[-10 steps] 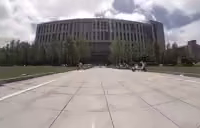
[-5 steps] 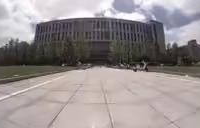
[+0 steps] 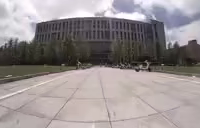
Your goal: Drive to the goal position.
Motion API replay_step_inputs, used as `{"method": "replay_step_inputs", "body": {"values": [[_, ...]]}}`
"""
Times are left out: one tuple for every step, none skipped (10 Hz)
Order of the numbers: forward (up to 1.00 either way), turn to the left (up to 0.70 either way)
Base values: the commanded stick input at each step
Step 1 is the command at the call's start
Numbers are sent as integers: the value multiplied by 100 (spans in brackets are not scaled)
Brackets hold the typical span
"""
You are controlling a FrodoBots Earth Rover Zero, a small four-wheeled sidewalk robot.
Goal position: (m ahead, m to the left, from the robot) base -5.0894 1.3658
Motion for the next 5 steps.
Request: {"method": "replay_step_inputs", "body": {"values": [[100,0],[100,0],[100,-2],[100,-4],[100,-4]]}}
